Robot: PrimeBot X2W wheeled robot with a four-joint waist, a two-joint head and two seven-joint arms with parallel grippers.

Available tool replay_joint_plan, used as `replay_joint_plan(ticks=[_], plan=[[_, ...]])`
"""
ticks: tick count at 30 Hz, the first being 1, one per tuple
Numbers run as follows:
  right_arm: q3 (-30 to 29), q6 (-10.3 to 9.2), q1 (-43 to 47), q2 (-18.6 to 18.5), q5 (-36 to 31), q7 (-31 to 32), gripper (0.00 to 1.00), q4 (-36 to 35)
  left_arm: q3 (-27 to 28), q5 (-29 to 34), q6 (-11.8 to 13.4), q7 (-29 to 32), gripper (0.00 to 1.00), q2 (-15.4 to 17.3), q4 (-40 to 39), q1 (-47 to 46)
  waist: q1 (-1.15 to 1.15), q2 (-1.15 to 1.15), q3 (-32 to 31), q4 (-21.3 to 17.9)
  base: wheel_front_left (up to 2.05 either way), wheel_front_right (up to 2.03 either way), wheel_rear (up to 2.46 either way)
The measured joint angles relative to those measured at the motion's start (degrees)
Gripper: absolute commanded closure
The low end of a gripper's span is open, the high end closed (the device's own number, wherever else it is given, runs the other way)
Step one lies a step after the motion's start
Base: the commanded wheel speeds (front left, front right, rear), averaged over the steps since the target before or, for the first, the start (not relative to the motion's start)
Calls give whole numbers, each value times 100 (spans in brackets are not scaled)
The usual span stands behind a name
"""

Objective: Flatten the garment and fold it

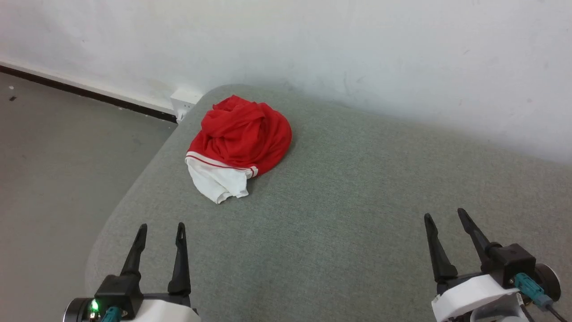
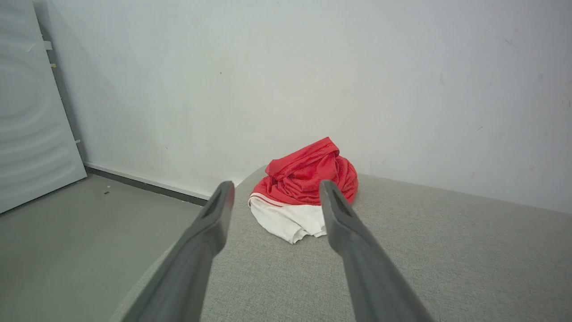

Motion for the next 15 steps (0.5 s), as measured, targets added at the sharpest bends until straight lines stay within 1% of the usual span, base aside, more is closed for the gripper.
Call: replay_joint_plan(ticks=[15], plan=[[34,0,55,1,48,-170,0,136,22,-42,-2,-179,0,0,-24,94,0,0,-48,203,0,0,0]])
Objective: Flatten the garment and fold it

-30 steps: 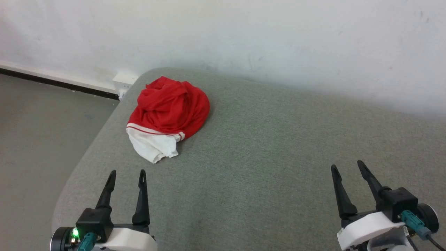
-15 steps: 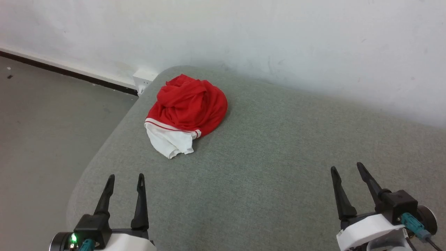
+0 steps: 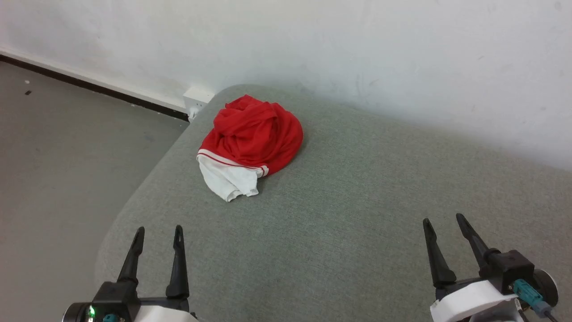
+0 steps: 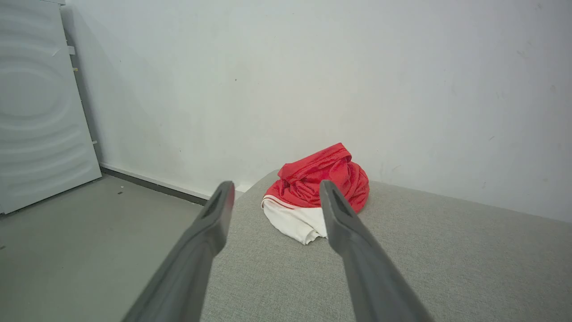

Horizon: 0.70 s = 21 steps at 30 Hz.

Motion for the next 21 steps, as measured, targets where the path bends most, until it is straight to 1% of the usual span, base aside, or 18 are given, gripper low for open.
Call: replay_joint_plan(ticks=[7,19,21], plan=[[3,0,2,1,7,-77,0,49,-1,-1,-1,-73,0,0,2,63,0,0,-43,124,0,0,0],[12,0,15,1,24,-77,0,53,-1,-1,-8,-73,0,-1,2,120,0,0,-106,97,0,0,0],[10,0,21,1,24,-77,0,52,2,-168,-7,-73,0,-1,-29,121,0,0,-100,92,0,0,0]])
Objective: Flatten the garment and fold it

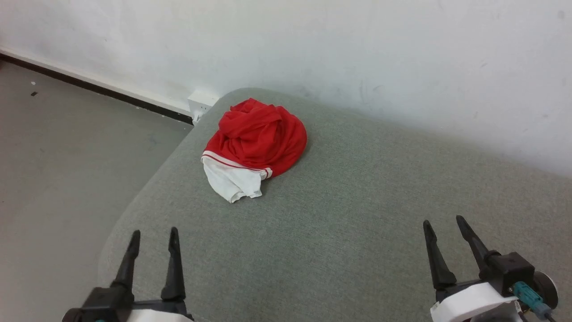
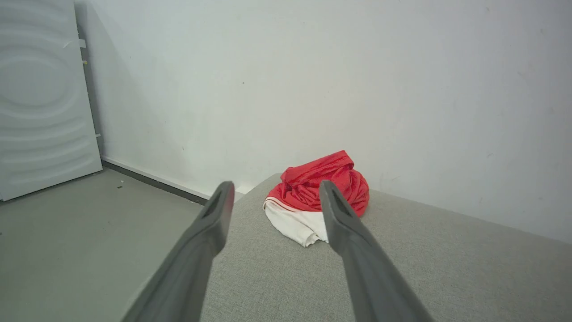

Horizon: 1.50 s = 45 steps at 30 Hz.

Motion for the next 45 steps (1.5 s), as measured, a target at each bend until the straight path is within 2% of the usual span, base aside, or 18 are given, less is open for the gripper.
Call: replay_joint_plan(ticks=[4,7,16,23,30,34,39,45], plan=[[-37,0,12,0,-2,-1,0,-11,88,-480,3,0,0,-3,-238,-78,0,0,39,27,0,0,0],[-47,0,30,0,-25,-3,0,-24,34,-386,-127,18,0,101,-290,-379,0,0,80,66,0,0,0],[-102,0,13,2,-328,-4,0,-171,-185,-611,-601,1200,0,928,-366,-2648,0,0,418,78,0,0,0],[-49,0,-306,4,-683,-4,0,-485,-324,-958,-691,1759,0,1463,693,-4226,1,0,907,-38,0,0,0],[-14,0,-608,8,-1100,64,0,-989,-487,-1597,-709,2131,0,1674,1773,-5188,2,0,1493,-243,0,0,0],[77,0,-662,14,-1328,209,0,-1373,-586,-1751,-709,2286,0,1867,2291,-5567,2,0,1832,-383,0,0,0],[92,0,-695,1,-1489,369,0,-1820,-1102,-2036,-709,2466,0,2158,2703,-5987,2,0,2268,-567,0,0,0],[87,0,-733,-149,-1605,541,0,-2279,-1801,-2867,-710,2883,0,2360,3086,-6387,2,0,2807,-768,0,0,0]])
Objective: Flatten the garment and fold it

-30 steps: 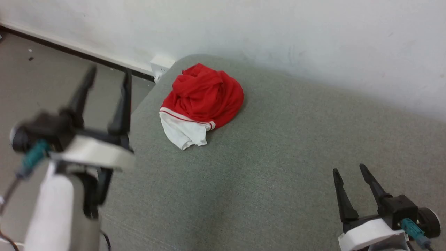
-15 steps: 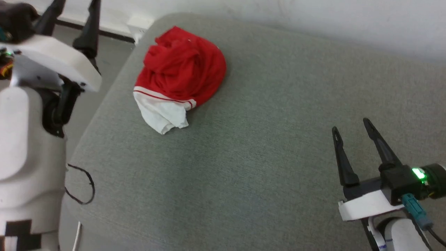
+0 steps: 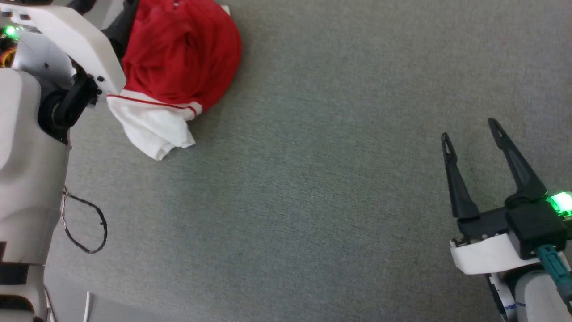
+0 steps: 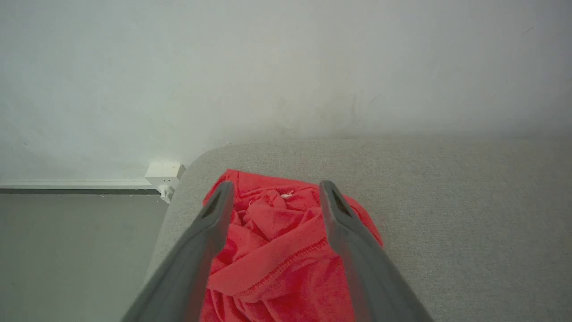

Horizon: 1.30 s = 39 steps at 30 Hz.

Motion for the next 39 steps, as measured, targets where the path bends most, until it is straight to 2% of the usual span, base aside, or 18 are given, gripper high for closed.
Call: replay_joint_plan(ticks=[5,11,15,16,17,18,28,39], plan=[[-54,0,1,-79,-30,121,0,-238,-361,-622,0,848,0,129,489,-177,0,0,388,-156,0,0,0],[-15,0,0,-87,-30,171,0,-375,-470,-1428,0,2061,0,166,910,-261,-1,0,685,-386,0,0,0],[-30,0,-1,-87,-36,179,0,-426,-533,-1569,0,2141,0,218,900,-260,-1,0,842,-494,0,0,0],[-35,0,-1,-88,-36,180,0,-433,-539,-1568,0,2073,3,249,906,-260,-1,0,873,-516,0,0,0],[-37,0,-3,-88,-35,180,0,-434,-548,-1569,0,2020,82,280,913,-258,-1,0,898,-538,0,0,0],[-36,0,-3,-88,-35,179,0,-434,-559,-1572,0,1972,100,302,925,-256,-1,0,917,-561,0,0,0],[-24,0,-7,-78,-30,188,0,-294,-536,-2024,0,1951,100,363,1029,-225,-1,0,718,-559,0,0,0],[92,0,0,62,180,-121,0,256,-431,-2181,0,2027,100,735,699,-236,-2,0,9,-573,0,0,0]])
